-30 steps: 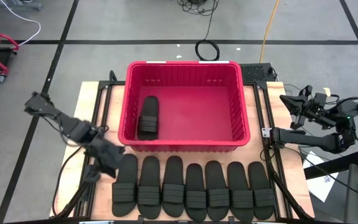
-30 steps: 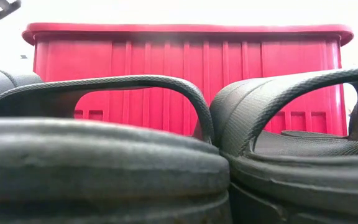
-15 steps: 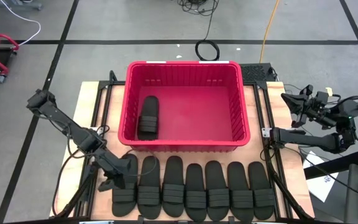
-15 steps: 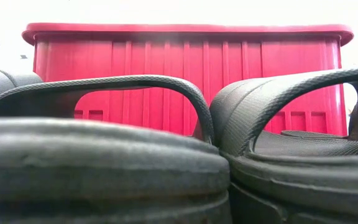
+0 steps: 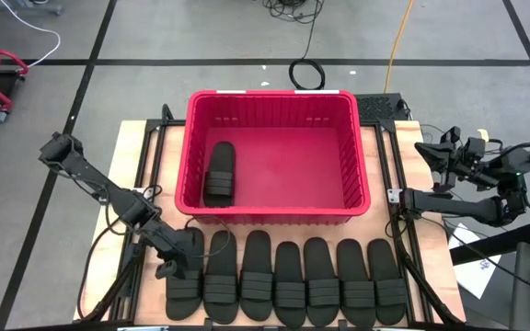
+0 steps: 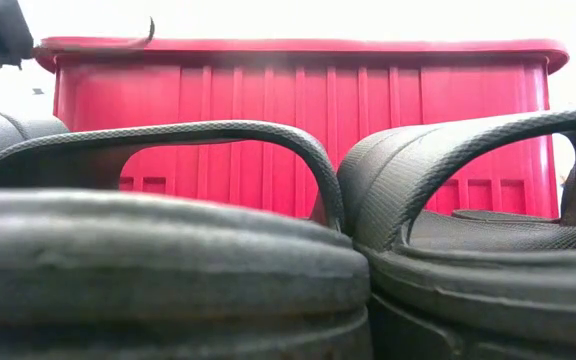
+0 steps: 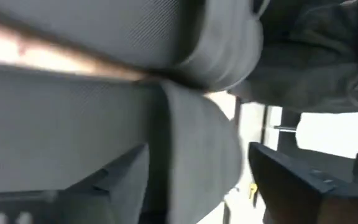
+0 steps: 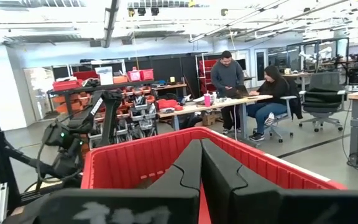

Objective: Pick and place slides into bin
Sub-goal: Put the black slide into the red bin

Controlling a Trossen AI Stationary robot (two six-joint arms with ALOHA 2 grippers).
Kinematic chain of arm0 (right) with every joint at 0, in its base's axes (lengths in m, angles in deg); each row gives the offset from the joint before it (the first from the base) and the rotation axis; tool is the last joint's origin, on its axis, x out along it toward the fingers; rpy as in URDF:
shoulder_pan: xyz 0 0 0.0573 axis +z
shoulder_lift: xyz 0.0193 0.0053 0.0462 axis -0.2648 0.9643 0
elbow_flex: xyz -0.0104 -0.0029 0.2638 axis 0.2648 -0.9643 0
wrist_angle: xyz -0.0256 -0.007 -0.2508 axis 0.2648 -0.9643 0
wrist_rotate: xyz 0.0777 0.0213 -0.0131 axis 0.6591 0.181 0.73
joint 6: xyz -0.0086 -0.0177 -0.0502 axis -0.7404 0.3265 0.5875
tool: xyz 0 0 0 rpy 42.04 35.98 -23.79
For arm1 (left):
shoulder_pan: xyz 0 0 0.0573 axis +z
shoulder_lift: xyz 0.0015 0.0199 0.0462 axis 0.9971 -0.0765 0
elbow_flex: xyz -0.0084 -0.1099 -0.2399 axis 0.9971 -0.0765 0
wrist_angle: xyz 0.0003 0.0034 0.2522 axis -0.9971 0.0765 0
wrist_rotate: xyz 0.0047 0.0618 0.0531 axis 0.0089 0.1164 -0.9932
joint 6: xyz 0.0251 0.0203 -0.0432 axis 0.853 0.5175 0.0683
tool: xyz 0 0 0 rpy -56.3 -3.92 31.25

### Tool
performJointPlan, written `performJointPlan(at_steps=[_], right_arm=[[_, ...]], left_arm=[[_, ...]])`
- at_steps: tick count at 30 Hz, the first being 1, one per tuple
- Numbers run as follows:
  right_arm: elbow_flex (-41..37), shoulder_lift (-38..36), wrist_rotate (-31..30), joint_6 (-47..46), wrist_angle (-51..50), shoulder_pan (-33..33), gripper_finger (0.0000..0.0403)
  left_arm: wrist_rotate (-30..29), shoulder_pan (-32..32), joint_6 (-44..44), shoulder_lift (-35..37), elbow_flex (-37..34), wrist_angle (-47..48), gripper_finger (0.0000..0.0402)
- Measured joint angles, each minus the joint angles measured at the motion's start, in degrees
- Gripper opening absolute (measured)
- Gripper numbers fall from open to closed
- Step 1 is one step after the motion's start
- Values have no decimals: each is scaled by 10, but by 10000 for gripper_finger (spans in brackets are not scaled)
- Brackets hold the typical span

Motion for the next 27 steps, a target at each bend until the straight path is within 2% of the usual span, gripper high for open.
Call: performJointPlan(at_steps=[5, 11, 16, 20, 27], right_arm=[[0, 0, 0, 0, 0, 0, 0], [0, 0, 0, 0, 0, 0, 0], [0, 0, 0, -6, 0, 0, 0], [0, 0, 0, -6, -3, 0, 0], [0, 0, 0, -6, -5, 0, 0]], left_arm=[[26, 0, -44, 0, -37, -9, 321], [42, -2, -87, 0, -79, -128, 329], [41, -1, -96, 0, -85, -150, 318], [41, -1, -68, 0, -85, -148, 304], [50, -1, -32, 0, -85, -130, 260]])
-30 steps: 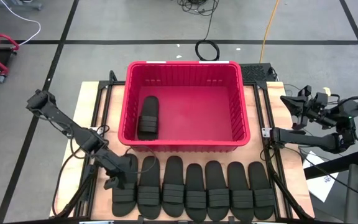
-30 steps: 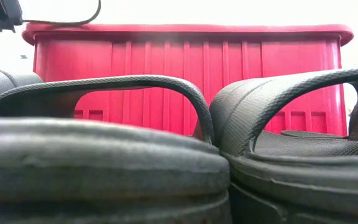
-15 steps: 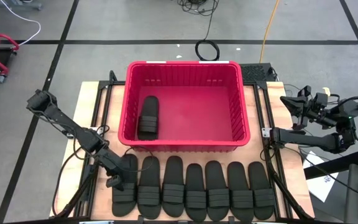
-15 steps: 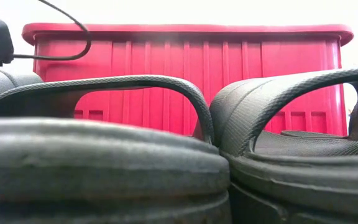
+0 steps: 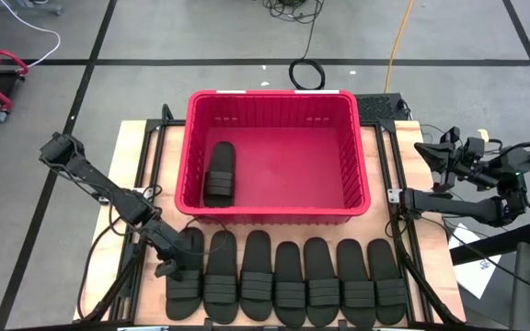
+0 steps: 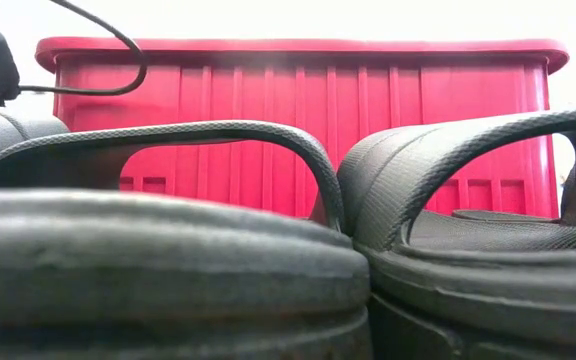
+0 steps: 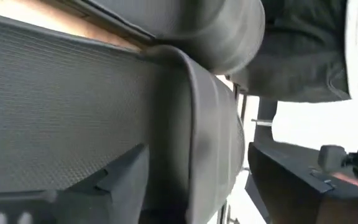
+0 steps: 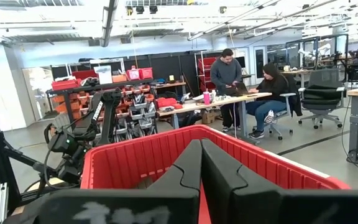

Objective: Pick and place slides into bin
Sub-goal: Put the black slide into the red bin

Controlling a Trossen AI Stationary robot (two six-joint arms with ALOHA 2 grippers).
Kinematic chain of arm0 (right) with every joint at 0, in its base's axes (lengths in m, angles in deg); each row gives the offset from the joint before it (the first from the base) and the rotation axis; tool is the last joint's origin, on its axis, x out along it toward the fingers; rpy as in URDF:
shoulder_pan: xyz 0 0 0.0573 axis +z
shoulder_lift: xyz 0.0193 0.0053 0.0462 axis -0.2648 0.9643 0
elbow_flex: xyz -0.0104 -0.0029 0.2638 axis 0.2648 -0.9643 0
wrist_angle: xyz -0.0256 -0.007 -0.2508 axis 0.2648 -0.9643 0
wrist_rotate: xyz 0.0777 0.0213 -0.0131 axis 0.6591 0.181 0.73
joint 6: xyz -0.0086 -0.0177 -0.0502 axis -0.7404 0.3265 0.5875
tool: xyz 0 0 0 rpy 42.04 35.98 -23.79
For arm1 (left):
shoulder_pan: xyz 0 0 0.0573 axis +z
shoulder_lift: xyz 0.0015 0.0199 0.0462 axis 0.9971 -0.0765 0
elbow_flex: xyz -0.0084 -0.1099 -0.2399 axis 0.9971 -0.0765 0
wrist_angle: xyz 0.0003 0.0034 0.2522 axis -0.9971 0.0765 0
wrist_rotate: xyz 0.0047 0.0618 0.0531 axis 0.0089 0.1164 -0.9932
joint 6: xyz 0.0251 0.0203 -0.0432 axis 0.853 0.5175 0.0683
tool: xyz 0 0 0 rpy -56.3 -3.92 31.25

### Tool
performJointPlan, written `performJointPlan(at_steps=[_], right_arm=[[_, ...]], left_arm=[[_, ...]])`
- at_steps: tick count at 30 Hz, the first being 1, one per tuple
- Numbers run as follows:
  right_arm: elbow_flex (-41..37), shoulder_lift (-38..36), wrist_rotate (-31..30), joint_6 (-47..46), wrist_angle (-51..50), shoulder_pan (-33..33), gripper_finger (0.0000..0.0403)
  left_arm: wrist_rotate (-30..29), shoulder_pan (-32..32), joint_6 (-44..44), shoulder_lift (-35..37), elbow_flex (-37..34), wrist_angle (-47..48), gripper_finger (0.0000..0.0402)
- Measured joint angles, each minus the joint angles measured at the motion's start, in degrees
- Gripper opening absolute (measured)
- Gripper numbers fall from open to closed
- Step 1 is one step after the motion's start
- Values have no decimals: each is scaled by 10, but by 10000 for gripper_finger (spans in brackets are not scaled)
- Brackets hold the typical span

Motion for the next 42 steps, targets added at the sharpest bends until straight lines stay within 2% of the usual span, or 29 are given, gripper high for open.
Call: performJointPlan(at_steps=[6, 14, 20, 25, 27, 31, 35, 39, 42], right_arm=[[0, 0, 0, 1, 0, 0, 0], [0, 0, 0, 2, 0, 0, 0], [0, 0, 0, 2, 0, 0, 0], [0, 0, 0, 2, 0, 0, 0], [0, 0, 0, 2, 0, 0, 0], [0, 0, -1, 2, 0, 0, 0], [0, 0, -1, 2, 0, 0, 0], [0, 0, -1, 2, 0, 0, 0], [0, 0, -2, 2, 0, 0, 0]], left_arm=[[26, -8, 23, 0, 0, -1, 179], [68, -22, 27, 0, 0, -47, 15], [46, -22, 16, -1, 8, -101, 5], [49, -22, 4, 0, 71, -113, 3], [51, -23, 14, 0, 112, -62, 2], [23, -37, 69, 0, 190, 110, 2], [15, -38, 81, 0, 228, 233, 1], [16, -47, 74, 1, 238, 267, 1], [-12, -59, 78, 1, 247, 270, 1]])
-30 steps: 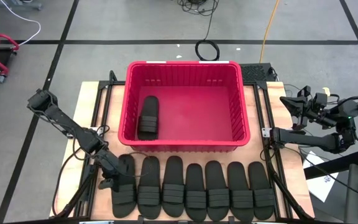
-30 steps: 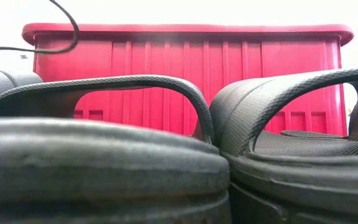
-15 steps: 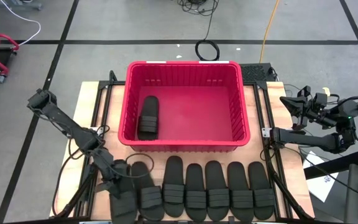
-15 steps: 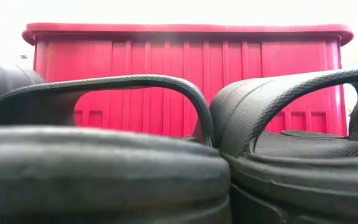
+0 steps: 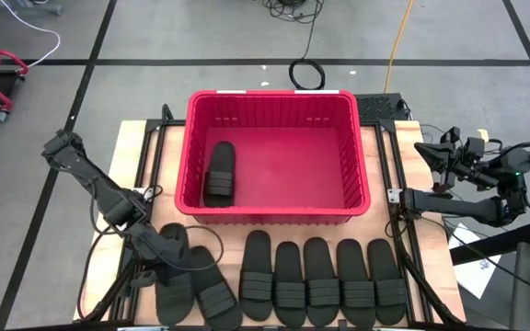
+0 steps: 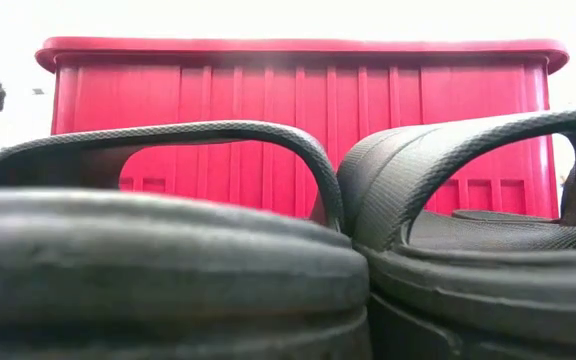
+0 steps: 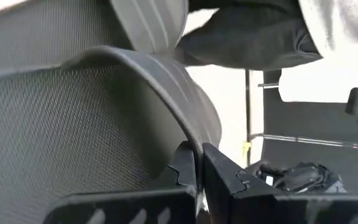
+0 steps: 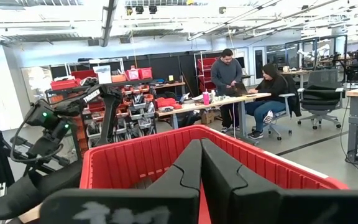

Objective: Pick and place slides into bin
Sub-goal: Put the black slide into the red bin

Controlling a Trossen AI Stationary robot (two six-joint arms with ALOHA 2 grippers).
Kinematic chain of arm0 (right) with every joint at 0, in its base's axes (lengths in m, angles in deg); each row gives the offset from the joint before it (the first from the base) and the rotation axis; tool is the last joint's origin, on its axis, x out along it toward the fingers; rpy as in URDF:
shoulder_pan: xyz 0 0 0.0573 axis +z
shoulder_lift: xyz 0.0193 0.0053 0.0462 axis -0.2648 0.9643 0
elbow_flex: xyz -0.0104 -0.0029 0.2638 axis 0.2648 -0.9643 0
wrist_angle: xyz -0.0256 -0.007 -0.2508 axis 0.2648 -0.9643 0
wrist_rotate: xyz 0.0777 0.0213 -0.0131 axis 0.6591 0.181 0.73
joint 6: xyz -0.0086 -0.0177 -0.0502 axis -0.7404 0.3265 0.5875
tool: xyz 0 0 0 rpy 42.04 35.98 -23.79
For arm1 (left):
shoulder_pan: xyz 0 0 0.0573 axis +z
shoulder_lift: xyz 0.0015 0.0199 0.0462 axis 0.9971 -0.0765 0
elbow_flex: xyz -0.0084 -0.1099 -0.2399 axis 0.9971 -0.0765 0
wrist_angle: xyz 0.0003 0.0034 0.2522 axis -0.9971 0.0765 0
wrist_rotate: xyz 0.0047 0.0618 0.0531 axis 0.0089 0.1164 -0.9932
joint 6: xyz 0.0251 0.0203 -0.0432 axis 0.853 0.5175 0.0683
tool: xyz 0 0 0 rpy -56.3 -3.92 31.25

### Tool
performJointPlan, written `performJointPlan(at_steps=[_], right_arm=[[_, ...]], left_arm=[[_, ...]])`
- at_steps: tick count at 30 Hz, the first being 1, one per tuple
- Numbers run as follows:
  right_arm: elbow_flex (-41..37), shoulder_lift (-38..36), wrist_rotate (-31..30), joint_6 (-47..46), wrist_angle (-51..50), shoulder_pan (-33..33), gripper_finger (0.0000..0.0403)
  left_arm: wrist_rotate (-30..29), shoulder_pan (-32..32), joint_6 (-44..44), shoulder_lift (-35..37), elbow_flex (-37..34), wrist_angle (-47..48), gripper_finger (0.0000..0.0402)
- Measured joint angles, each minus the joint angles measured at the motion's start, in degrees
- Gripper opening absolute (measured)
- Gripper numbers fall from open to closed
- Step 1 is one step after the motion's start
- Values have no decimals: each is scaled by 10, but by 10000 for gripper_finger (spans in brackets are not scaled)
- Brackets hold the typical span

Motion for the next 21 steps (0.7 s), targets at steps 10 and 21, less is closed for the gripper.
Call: performJointPlan(at_steps=[10, 21], right_arm=[[0, 0, -1, 0, 0, 0, 0], [0, 0, -4, 0, 0, 0, 0]], left_arm=[[-119, -9, 61, 0, 120, 122, 0], [-315, 54, 295, 1, 364, 244, 0]])
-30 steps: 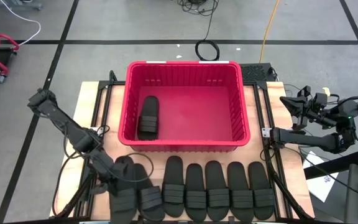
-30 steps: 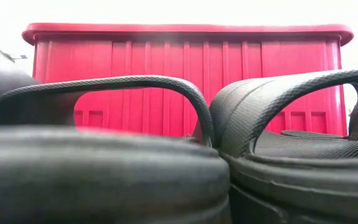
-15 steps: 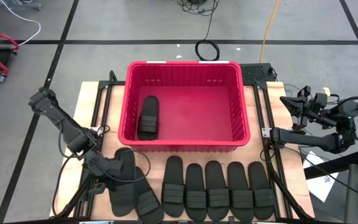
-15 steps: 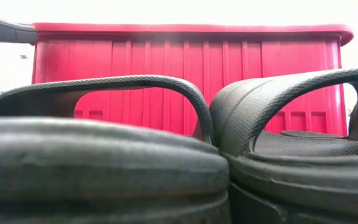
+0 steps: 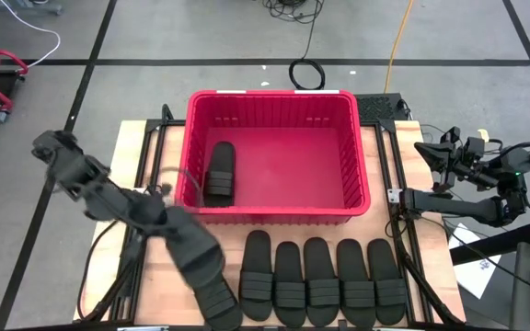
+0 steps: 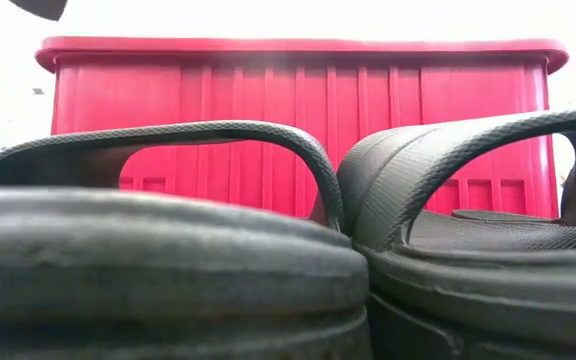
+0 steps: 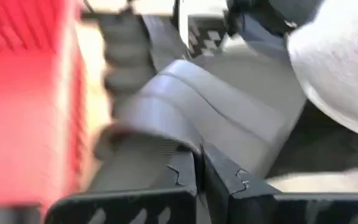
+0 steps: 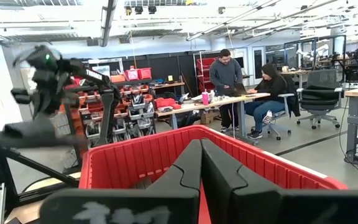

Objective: Pick and place slides into bin
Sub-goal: Put the black slide into the red bin

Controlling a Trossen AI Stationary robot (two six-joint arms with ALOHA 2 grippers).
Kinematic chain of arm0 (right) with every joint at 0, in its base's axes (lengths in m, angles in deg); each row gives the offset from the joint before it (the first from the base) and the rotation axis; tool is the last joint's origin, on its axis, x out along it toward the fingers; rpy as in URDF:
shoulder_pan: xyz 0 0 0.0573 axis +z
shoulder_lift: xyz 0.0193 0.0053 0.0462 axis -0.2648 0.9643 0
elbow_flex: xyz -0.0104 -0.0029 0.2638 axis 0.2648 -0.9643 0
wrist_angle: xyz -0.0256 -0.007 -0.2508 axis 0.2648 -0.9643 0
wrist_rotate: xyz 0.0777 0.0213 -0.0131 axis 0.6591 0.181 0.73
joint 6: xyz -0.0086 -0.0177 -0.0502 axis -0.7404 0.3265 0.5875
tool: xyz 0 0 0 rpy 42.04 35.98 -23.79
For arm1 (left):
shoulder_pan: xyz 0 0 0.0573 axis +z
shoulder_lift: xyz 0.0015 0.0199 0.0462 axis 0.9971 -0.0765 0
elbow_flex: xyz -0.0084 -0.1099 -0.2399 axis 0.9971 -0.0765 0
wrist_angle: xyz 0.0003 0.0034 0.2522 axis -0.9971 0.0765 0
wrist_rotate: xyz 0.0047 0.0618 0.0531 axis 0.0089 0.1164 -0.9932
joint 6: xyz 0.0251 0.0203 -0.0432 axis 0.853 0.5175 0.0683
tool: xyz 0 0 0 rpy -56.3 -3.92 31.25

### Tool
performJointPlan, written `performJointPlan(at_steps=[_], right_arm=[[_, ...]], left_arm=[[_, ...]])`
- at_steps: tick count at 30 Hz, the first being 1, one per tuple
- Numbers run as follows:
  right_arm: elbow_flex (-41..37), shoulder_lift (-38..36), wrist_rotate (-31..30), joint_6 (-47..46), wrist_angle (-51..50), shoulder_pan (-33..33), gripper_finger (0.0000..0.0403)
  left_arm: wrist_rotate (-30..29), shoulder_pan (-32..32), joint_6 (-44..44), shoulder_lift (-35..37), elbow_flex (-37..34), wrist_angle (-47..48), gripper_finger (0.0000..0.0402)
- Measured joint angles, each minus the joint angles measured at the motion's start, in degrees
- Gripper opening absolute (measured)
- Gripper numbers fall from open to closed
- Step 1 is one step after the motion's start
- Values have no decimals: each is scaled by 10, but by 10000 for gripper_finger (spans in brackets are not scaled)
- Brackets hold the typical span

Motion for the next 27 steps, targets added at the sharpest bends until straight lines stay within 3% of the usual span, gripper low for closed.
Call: performJointPlan(at_steps=[5, 12, 21, 24, 27], right_arm=[[0, 0, -1, 0, 0, 0, 0], [0, 0, -15, -27, 0, 0, 0], [0, 0, -15, -37, 0, 0, 0], [-4, 0, -15, -37, 5, 0, 0], [-16, 0, -15, -37, 9, 0, 0]], left_arm=[[-61, 38, 97, 4, 71, 50, 0], [-22, 120, 206, 39, 90, 69, 0], [177, 305, 293, 63, 91, 20, 0], [239, 339, 295, 61, 91, 16, 0], [262, 354, 298, 58, 91, 28, 0]])
